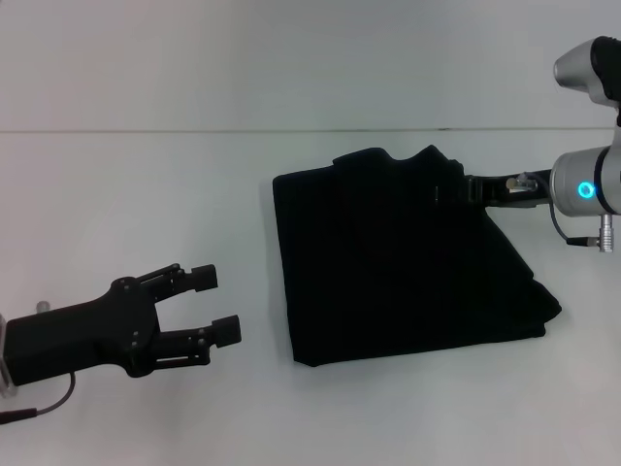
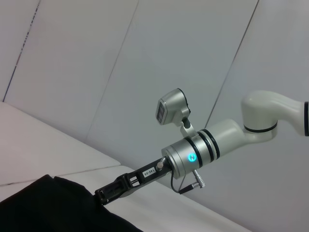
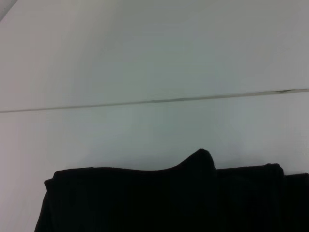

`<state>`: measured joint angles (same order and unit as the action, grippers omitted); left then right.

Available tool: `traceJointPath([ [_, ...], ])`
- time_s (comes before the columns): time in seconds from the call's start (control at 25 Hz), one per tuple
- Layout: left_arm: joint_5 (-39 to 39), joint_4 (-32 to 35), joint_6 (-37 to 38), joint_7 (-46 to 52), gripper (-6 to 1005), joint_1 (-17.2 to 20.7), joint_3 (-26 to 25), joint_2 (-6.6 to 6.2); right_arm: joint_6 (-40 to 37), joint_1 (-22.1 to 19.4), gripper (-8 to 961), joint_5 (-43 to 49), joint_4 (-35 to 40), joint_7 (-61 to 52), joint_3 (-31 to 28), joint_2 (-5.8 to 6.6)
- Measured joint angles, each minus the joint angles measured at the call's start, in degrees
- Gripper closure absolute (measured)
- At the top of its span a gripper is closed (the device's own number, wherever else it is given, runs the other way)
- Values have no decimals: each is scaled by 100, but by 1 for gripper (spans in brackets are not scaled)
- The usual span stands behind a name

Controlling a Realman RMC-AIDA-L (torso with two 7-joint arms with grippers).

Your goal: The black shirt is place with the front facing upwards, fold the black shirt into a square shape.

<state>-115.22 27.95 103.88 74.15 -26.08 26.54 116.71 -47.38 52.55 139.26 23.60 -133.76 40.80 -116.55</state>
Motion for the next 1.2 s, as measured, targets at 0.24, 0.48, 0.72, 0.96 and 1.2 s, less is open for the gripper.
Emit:
traceJointPath([
  [0.24, 1, 0, -8, -2, 52, 7, -8, 9, -50, -37, 131, 4, 43, -46, -3, 0],
  [0.48, 6, 1, -9, -6, 52, -6, -51, 7, -53, -91, 289, 3, 125, -13, -7, 0],
  [0.72, 9, 0, -8, -12, 52, -1, -63, 12, -97, -125, 542, 4, 159, -35, -54, 8],
  [0.96, 9, 0, -8, -12, 52, -8, -70, 9, -136, -219, 829, -279, 228, 12, -58, 55],
  [1.2, 9, 0, -11, -9, 52, -20, -71, 14, -271, -294, 898, -506, 280, 75, -63, 88],
])
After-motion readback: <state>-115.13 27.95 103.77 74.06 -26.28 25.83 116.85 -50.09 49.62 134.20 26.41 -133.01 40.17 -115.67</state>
